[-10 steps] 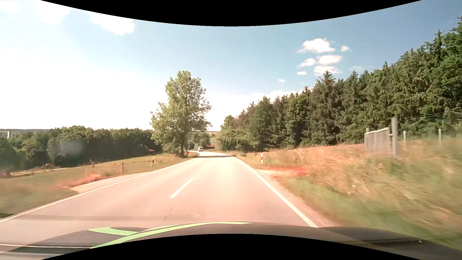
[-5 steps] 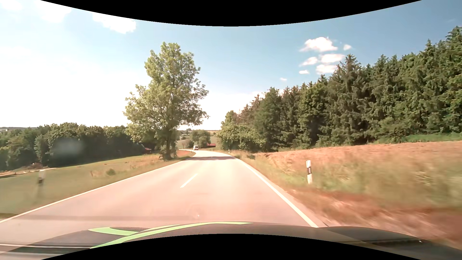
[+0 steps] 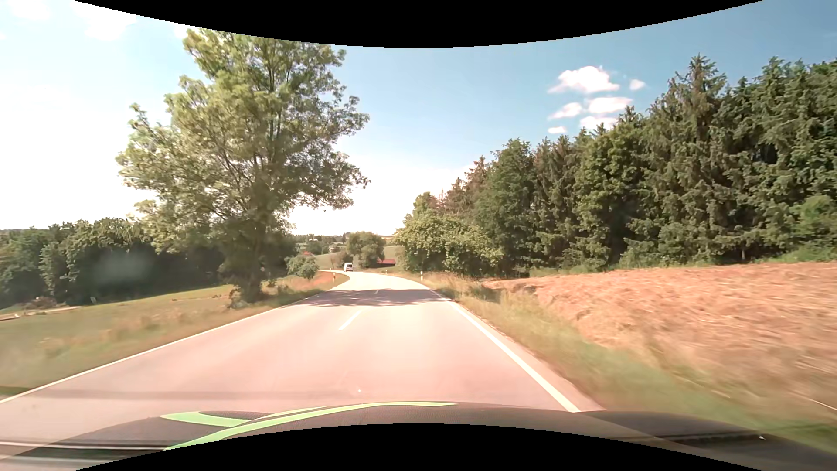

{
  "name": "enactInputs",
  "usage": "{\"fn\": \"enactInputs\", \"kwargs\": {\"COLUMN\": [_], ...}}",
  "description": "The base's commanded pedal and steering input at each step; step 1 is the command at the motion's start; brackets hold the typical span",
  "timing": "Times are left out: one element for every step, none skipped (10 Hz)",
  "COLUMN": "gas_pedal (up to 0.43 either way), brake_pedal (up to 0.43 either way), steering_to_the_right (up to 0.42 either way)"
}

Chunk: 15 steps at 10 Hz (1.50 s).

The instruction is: Follow the waypoints while adhering to traffic rules and regulations

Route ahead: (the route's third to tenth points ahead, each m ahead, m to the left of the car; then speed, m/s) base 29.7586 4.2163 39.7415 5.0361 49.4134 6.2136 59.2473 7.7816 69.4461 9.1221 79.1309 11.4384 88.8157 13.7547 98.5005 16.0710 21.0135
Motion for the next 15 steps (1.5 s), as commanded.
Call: {"fn": "enactInputs", "kwargs": {"gas_pedal": [0.000, 0.000, 0.000, 0.000, 0.000, 0.000, 0.000, 0.000, 0.000, 0.000, 0.000, 0.000, 0.000, 0.000, 0.000], "brake_pedal": [0.000, 0.000, 0.000, 0.000, 0.000, 0.000, 0.000, 0.000, 0.000, 0.006, 0.012, 0.018, 0.030, 0.030, 0.030], "steering_to_the_right": [-0.010, -0.011, -0.012, -0.013, -0.014, -0.016, -0.019, -0.020, -0.020, -0.020, -0.020, -0.020, -0.019, -0.019, -0.018]}}
